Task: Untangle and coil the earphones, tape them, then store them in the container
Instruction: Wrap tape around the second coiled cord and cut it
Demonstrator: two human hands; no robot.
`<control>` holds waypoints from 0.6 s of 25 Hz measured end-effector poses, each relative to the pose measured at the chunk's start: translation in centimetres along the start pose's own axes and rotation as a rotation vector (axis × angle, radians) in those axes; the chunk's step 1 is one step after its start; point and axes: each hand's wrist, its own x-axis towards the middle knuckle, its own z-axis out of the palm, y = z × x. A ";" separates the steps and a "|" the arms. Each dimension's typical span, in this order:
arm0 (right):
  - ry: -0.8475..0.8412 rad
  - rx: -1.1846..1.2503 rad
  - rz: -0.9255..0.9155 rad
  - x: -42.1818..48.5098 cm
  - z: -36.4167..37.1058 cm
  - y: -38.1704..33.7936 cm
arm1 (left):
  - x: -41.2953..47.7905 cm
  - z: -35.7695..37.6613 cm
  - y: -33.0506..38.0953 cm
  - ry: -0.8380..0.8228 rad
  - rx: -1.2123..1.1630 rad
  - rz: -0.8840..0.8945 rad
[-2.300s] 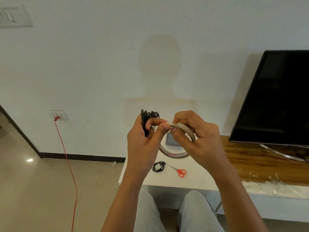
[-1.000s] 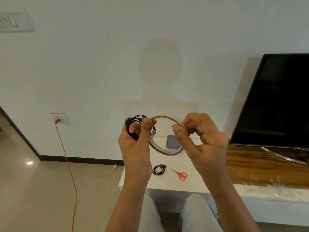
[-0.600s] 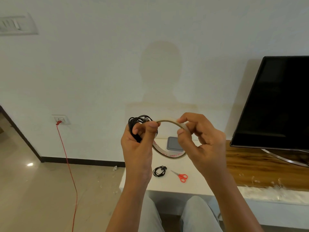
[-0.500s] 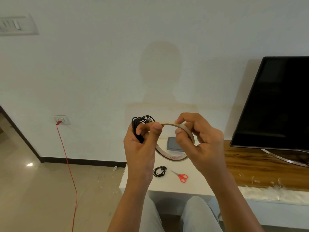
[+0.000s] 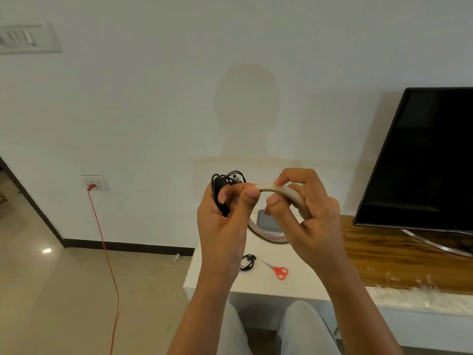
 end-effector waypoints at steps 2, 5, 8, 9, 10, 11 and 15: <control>0.004 -0.040 -0.024 0.0 0.0 0.0 | 0.0 0.0 0.0 0.010 -0.025 -0.007; 0.035 -0.072 -0.070 -0.1 0.2 0.2 | -0.4 0.1 -0.1 0.038 -0.071 -0.038; 0.087 -0.082 -0.088 -0.4 0.3 0.1 | -0.8 0.6 -0.1 0.082 -0.115 -0.093; 0.109 -0.095 -0.086 -0.4 0.3 0.1 | -0.8 0.7 -0.1 0.098 -0.128 -0.109; 0.128 -0.115 -0.081 -0.5 0.3 0.1 | -0.8 0.7 -0.1 0.111 -0.142 -0.122; 0.136 -0.132 -0.075 -0.5 0.3 0.1 | -0.9 0.7 -0.2 0.119 -0.152 -0.134; 0.115 -0.126 -0.031 -0.9 0.2 0.7 | -0.7 0.0 -0.9 0.074 -0.084 -0.173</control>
